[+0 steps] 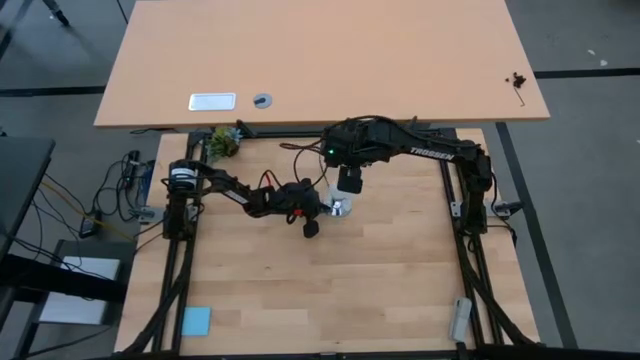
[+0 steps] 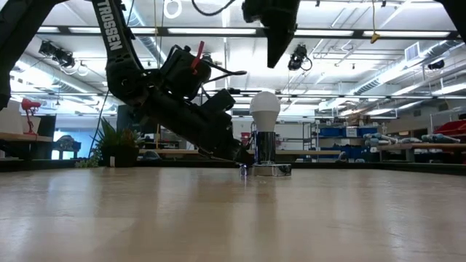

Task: Screw lightbulb
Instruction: Insert the white lightbulb into the silver lamp

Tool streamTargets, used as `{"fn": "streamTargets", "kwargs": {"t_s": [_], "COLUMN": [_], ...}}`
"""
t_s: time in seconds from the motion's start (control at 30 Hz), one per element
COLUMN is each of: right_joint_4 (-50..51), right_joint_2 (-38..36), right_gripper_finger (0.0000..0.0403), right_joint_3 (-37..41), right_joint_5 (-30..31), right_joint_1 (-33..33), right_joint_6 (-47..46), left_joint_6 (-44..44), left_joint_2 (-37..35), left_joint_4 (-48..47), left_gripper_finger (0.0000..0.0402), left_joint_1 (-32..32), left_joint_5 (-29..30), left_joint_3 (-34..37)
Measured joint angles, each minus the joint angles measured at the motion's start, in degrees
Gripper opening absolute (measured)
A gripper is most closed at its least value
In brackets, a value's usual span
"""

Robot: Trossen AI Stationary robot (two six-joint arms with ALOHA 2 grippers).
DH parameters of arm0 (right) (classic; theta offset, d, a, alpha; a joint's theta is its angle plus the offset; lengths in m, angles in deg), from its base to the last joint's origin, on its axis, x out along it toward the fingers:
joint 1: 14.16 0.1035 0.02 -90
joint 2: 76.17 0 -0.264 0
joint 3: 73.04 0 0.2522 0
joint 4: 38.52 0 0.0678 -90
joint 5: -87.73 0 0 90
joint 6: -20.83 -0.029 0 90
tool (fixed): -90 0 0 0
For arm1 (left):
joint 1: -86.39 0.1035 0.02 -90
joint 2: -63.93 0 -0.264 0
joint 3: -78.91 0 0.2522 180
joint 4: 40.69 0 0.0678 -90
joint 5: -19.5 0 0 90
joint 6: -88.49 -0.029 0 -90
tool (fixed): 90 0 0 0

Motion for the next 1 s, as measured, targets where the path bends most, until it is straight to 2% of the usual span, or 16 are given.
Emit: {"fn": "streamTargets", "kwargs": {"t_s": [0.1, 0.23, 0.27, 0.43, 0.6, 0.8, 1.0], "right_joint_4": [-0.8, -2.7, -3.5, -7.4, -17.7, -34.1, -55.2], "right_joint_2": [0.0, -0.3, -0.5, -4.7, -12.1, -22.0, -30.3], "right_gripper_finger": [0.0153, 0.0032, 0.0017, 0.0010, 0.0007, 0.0004, 0.0004], "right_joint_3": [2.6, 6.3, 7.4, 12.9, 23.3, 40.1, 58.9], "right_joint_5": [0.0, 0.1, 0.4, 0.8, -1.1, -3.1, -3.8], "right_joint_1": [-0.3, -0.8, -0.8, -0.8, -0.4, -0.1, 2.5], "right_joint_6": [0.8, 1.4, 1.9, 1.5, 0.8, -2.3, -6.8], "left_joint_6": [-0.9, -2.7, -3.0, -4.1, -4.1, -4.1, -3.0], "left_joint_2": [-1.2, -3.8, -4.4, -6.7, -7.0, -7.0, -7.6], "left_joint_4": [-2.1, -5.6, -6.5, -10.3, -11.0, -11.1, -11.8], "left_gripper_finger": [0.0003, 0.0003, 0.0003, 0.0003, 0.0003, 0.0003, 0.0003], "left_joint_1": [0.0, 0.0, 0.0, 0.4, 0.4, 0.4, 0.4], "left_joint_5": [-0.1, 0.1, 0.3, 0.4, 0.5, 0.5, 0.5], "left_joint_3": [0.0, 0.1, 0.2, 0.3, 0.2, 0.2, 0.2]}}
